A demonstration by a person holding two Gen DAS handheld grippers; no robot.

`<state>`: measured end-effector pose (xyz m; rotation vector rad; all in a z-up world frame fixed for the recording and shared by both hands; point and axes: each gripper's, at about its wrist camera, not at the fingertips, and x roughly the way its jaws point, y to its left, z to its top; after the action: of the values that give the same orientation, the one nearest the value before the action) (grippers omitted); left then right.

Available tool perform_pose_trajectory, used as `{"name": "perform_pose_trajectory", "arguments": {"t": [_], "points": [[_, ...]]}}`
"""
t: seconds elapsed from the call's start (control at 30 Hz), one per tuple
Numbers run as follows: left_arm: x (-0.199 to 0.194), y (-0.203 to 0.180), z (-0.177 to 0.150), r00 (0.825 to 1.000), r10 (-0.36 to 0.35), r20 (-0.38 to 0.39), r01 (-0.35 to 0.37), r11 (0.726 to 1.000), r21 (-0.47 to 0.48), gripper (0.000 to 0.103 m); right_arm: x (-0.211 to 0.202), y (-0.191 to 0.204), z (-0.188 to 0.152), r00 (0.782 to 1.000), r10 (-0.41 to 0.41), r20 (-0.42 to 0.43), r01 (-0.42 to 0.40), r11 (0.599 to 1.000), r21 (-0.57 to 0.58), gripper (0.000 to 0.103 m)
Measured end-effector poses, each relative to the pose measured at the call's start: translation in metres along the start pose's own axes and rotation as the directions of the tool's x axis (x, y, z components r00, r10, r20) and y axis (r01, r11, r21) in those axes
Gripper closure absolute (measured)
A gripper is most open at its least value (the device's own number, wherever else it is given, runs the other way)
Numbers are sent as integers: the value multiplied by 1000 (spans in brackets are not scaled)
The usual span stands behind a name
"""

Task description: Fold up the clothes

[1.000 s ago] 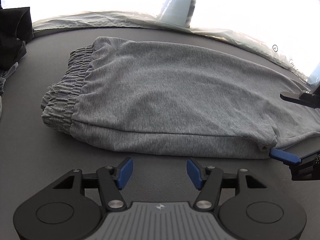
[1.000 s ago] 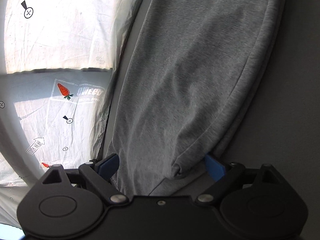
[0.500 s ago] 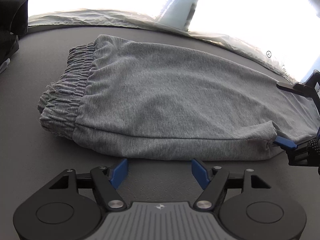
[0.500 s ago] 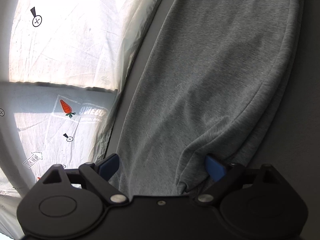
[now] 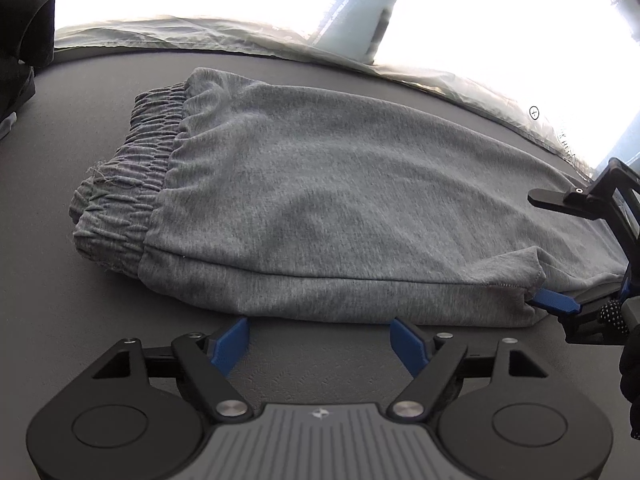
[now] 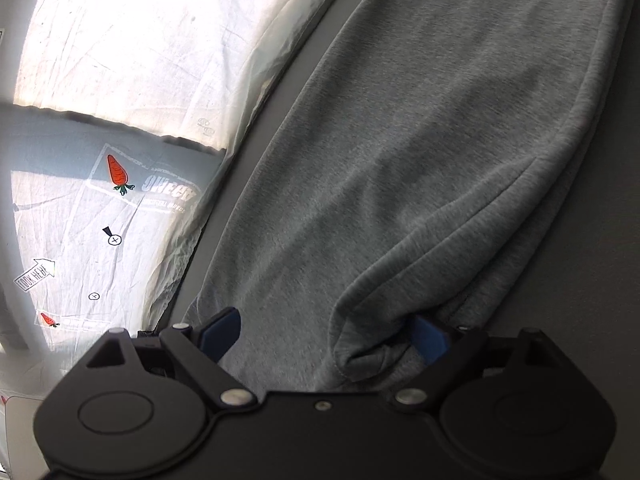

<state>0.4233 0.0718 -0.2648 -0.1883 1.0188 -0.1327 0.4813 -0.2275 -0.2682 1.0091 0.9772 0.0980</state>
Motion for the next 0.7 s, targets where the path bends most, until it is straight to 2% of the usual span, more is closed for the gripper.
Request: {"name": "perform_pose_trajectory", "arguments": {"t": [0.17, 0.23, 0.33, 0.43, 0.53, 0.6, 0.7], "points": [[1, -3, 0, 1000, 9, -2, -9, 1000, 18, 23, 19, 14, 7, 995, 7, -97, -15, 996, -85, 10], [1, -3, 0, 1000, 11, -2, -11, 1000, 17, 22, 21, 12, 3, 987, 31, -158, -44, 996, -80, 10], [1, -2, 0, 1000, 7, -4, -7, 1000, 7, 22, 18, 4, -8, 979, 58, -197, -70, 996, -55, 10], [1, 1, 1, 1000, -1, -4, 1, 1000, -4, 22, 4, -13, -19, 975, 107, -195, -103, 994, 29, 10], [0, 4, 1, 1000, -7, -1, 7, 1000, -13, 22, -7, -30, -25, 972, 139, -188, -123, 988, 96, 15], [-2, 6, 1, 1000, -9, -3, 9, 1000, -22, 22, -12, -36, -26, 973, 139, -182, -120, 986, 115, 20], [-4, 11, 2, 1000, -15, -11, 14, 998, -65, 22, -20, -37, -24, 976, 127, -176, -107, 987, 120, 20]]}}
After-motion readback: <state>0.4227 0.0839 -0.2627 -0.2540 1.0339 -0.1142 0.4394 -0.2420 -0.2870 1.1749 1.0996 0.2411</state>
